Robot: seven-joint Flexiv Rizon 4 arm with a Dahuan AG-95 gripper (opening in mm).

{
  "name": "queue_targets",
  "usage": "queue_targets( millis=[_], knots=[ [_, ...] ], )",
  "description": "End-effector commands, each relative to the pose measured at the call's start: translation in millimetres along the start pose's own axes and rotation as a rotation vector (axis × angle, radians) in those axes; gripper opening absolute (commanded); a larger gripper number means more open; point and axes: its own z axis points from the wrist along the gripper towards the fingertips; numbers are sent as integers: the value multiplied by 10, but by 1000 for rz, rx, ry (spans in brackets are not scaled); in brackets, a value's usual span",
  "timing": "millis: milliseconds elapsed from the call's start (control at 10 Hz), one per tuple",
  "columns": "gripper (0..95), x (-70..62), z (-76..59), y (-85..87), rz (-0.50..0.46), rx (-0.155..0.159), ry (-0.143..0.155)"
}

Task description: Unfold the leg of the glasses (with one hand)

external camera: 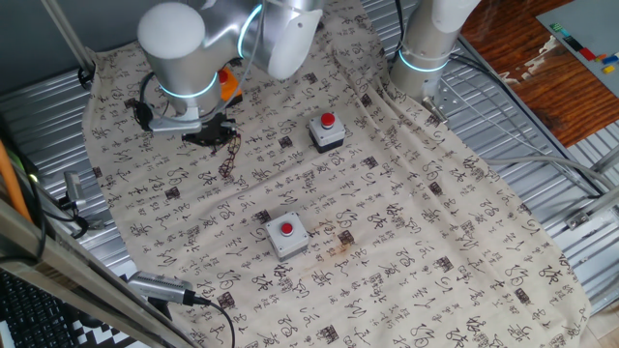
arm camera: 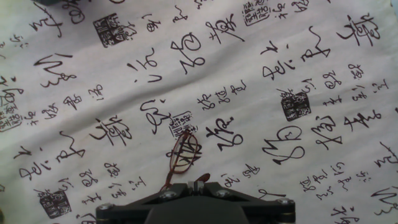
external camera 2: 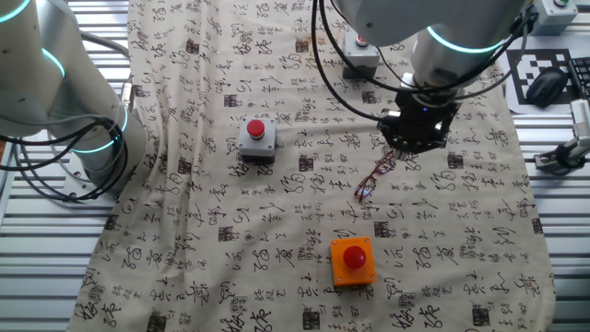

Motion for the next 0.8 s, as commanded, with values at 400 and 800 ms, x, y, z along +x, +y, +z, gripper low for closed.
queue_targets(
  millis=[400,800],
  knots=[
    [0,109,-53,-53,-16,1,2],
    [0,135,19,-93,-26,12,-1]
  ],
)
